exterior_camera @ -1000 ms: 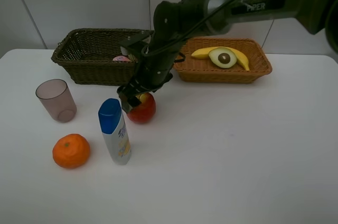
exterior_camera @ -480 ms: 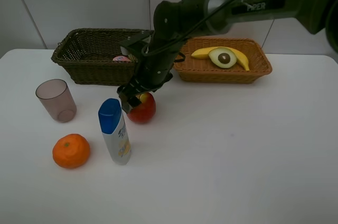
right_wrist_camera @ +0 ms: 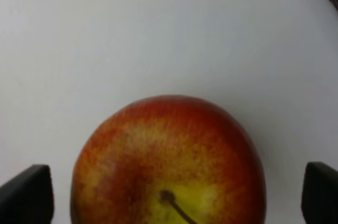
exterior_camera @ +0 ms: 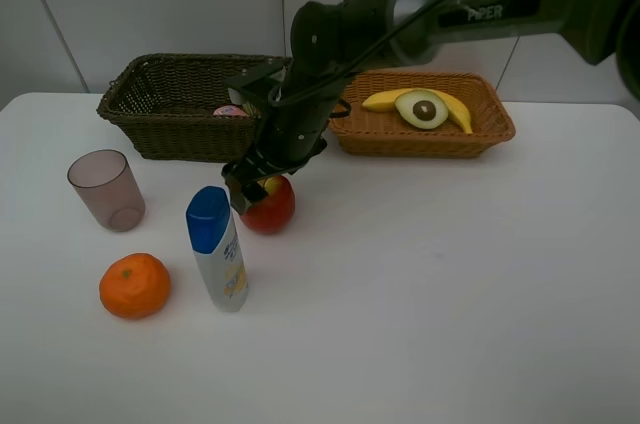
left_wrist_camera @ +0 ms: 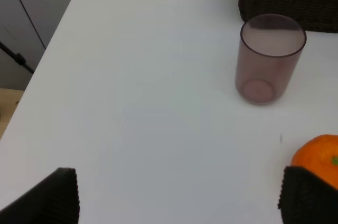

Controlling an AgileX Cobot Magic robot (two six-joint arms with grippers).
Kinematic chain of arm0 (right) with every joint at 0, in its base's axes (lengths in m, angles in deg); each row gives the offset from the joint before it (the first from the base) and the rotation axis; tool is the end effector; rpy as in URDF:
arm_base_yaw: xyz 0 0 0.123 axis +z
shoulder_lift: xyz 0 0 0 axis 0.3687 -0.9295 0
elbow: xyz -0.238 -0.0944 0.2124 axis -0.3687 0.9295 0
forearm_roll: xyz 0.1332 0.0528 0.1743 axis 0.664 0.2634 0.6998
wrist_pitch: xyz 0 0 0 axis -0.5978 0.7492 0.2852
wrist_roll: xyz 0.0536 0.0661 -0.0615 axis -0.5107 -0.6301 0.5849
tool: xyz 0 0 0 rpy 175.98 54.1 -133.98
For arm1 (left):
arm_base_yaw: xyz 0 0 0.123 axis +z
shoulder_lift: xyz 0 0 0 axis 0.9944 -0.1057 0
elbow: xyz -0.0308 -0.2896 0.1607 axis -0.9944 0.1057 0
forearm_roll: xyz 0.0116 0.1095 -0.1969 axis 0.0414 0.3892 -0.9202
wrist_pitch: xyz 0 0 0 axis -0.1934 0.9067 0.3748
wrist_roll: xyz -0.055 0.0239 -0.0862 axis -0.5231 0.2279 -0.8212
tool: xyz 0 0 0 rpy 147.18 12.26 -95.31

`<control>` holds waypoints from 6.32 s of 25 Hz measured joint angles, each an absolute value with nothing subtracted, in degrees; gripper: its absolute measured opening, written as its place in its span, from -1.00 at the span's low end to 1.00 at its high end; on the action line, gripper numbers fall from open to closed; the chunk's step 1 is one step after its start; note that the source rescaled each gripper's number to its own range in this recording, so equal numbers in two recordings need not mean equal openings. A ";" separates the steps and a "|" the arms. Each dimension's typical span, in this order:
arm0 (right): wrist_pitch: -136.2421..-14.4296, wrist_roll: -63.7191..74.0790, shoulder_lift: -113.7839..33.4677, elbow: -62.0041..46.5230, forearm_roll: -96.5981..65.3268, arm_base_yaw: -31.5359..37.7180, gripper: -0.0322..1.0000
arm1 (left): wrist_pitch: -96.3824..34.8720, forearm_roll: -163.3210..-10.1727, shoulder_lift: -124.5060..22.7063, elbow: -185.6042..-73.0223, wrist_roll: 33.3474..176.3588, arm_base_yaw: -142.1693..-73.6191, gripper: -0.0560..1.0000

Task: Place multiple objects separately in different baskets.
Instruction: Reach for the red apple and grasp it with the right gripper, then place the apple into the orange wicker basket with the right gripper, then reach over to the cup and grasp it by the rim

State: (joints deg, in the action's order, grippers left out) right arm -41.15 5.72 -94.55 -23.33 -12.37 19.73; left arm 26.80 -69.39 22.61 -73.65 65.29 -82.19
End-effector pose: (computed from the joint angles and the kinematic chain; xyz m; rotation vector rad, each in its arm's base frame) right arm 0.3506 0.3272 0.1842 -1.3621 2.4583 0.2969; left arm -0.0583 0.0045 0.2346 -0.1351 2.1257 0.0435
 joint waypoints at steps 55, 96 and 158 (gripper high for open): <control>-26.57 5.72 -86.77 -23.16 -16.68 13.70 0.25 | 26.80 -69.39 22.61 -73.65 65.29 -82.19 1.00; -43.38 8.27 -91.36 -32.71 -12.23 -3.87 0.25 | 26.80 -69.39 22.61 -73.65 65.29 -82.19 1.00; -23.75 -4.84 -75.12 -30.41 -21.54 -4.83 0.97 | 26.80 -69.39 22.61 -73.65 65.29 -82.19 1.00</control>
